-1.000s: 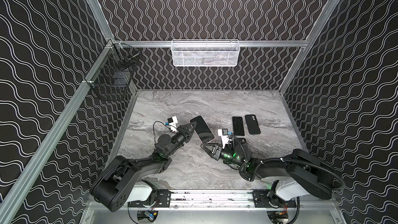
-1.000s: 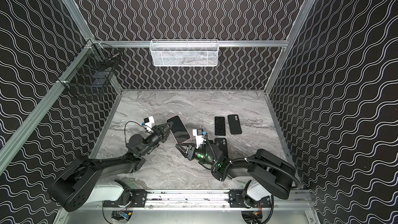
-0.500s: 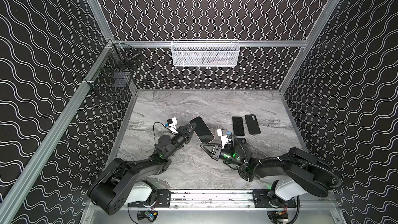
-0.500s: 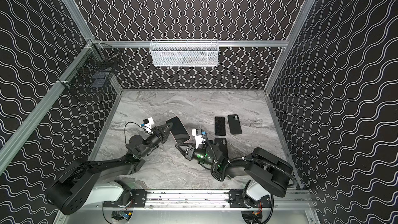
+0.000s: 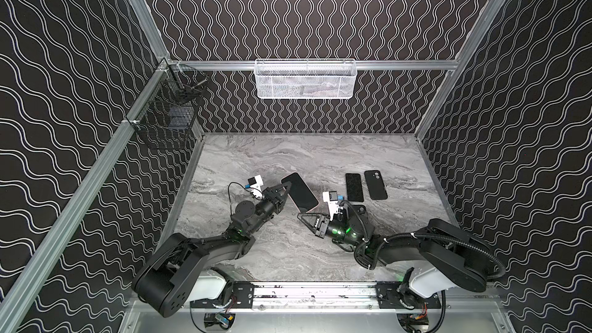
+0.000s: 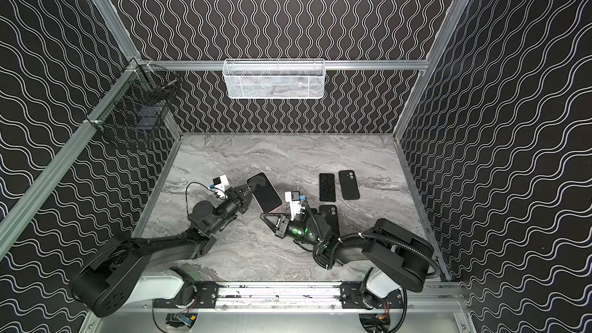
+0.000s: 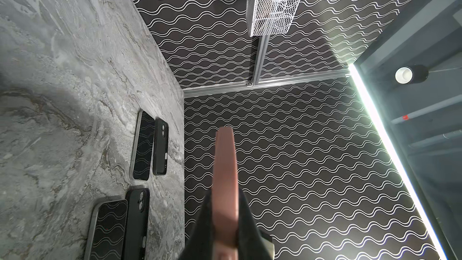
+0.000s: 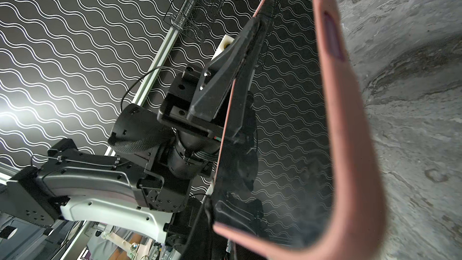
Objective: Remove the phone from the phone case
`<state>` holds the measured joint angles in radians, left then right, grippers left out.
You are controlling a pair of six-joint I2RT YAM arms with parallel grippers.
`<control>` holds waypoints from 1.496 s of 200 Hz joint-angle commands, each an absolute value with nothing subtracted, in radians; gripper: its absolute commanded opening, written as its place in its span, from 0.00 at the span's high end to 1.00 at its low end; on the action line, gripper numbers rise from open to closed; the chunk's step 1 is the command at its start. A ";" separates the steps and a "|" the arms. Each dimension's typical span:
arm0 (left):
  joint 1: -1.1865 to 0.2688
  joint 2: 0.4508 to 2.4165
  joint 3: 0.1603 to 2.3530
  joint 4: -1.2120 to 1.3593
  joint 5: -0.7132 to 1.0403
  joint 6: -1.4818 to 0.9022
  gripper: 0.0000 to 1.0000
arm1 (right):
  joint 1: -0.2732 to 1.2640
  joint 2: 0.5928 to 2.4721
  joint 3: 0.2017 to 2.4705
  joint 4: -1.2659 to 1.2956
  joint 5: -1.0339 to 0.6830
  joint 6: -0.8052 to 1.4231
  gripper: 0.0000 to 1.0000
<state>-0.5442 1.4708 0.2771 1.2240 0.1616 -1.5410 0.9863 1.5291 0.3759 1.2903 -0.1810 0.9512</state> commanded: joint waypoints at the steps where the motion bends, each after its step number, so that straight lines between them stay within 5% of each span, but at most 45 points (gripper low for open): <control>1: -0.553 1.453 0.278 1.255 0.156 -1.569 1.00 | 0.992 1.527 0.382 1.308 -0.151 0.893 0.95; 73: -0.578 1.352 0.305 1.113 0.161 -1.618 1.00 | 1.037 1.530 0.396 1.271 -0.095 0.672 0.96; 207: -0.590 1.270 0.339 1.003 0.187 -1.586 1.00 | 1.048 1.510 0.358 1.292 -0.071 0.635 0.93; 299: -0.584 1.240 0.402 0.870 0.235 -1.433 1.00 | 1.042 1.388 0.321 1.151 -0.154 0.568 0.76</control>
